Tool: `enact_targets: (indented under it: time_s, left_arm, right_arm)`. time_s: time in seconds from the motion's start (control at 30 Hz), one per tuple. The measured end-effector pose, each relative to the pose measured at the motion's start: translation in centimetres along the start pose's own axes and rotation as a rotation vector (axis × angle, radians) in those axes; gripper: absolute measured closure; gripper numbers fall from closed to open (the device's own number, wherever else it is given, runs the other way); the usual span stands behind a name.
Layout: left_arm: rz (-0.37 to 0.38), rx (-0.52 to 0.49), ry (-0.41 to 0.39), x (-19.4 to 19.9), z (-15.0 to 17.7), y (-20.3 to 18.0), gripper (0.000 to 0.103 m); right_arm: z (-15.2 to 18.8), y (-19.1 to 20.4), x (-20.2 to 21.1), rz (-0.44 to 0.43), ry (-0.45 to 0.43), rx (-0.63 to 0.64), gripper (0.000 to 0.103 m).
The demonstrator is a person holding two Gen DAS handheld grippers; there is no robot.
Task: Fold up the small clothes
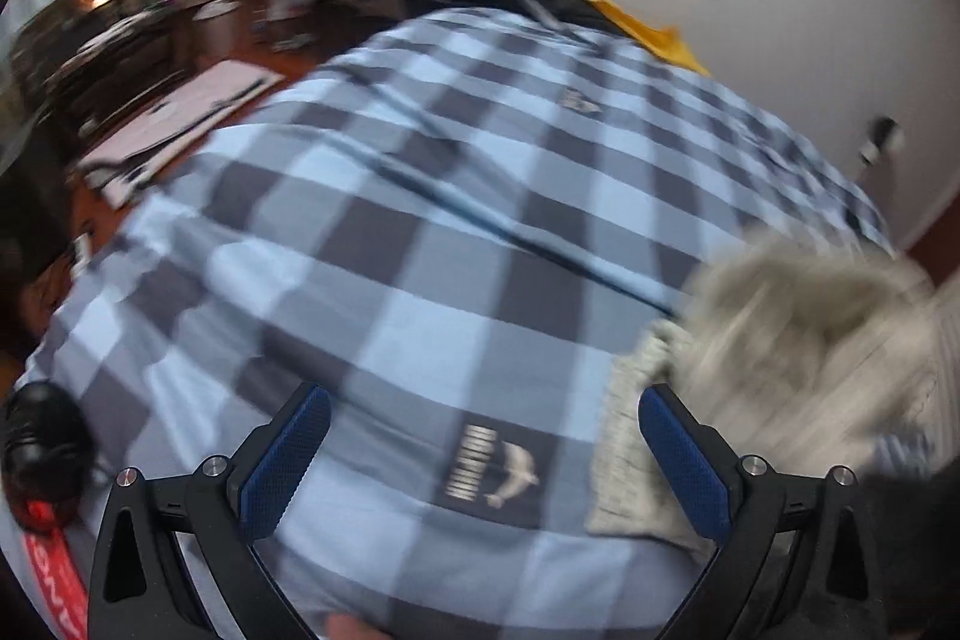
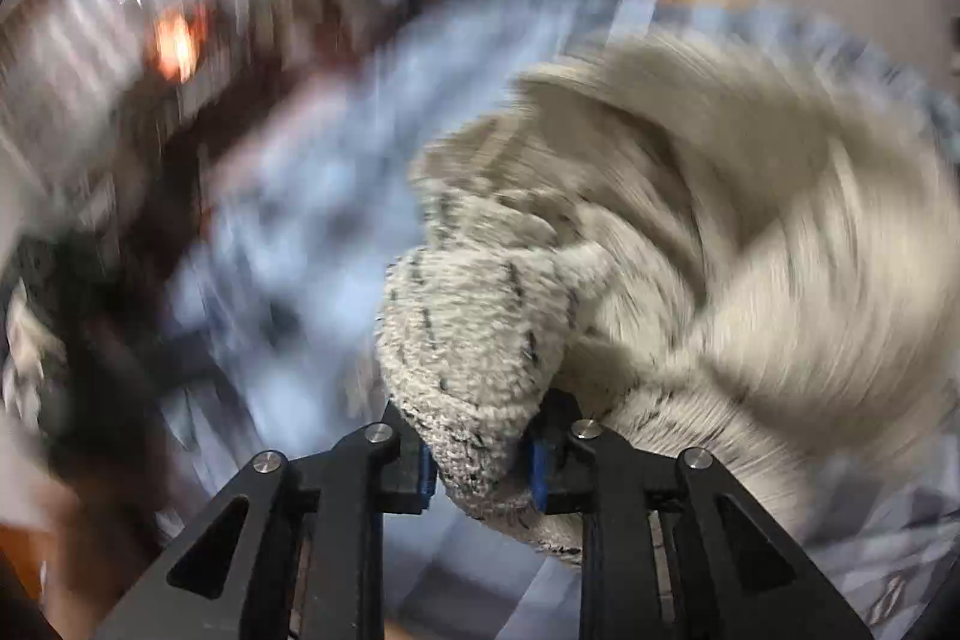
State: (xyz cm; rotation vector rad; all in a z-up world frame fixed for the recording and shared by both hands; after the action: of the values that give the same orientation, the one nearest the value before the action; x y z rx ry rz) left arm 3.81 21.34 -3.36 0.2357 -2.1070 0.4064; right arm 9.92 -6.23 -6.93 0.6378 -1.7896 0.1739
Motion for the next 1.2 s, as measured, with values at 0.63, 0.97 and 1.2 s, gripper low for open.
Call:
enact_targets:
  time_s: [0.63,0.97,1.2]
  left_arm:
    - [0.138,-0.332,0.025,-2.1,2.3,-10.4,0.000]
    - [-0.112,-0.547,0.255,-10.6,7.3,-12.1,0.000]
    - [-0.021,-0.338,0.143,-4.7,4.0,-9.5,0.000]
  right_arm:
    - [1.8,-10.6,5.0,0.100,-0.189,-0.225,0.011]
    - [-1.7,-8.2,-6.1,0.319,-0.038,-0.066,0.001]
    - [-2.2,-8.6,-1.9,0.152,0.033,-0.142,0.001]
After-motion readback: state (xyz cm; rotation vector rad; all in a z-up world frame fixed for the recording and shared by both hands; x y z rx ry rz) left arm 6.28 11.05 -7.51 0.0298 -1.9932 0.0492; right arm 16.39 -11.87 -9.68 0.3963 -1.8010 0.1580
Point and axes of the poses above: each gripper's, at about its wrist camera, not at the fingertips, and x roughly against the way its jaws point, y to its left, z to its underside, the point moved 4 cm from there along -x, roughly the way its jaws point, and after that the axes turned 3 degrees about y, right-handed, at the moved point
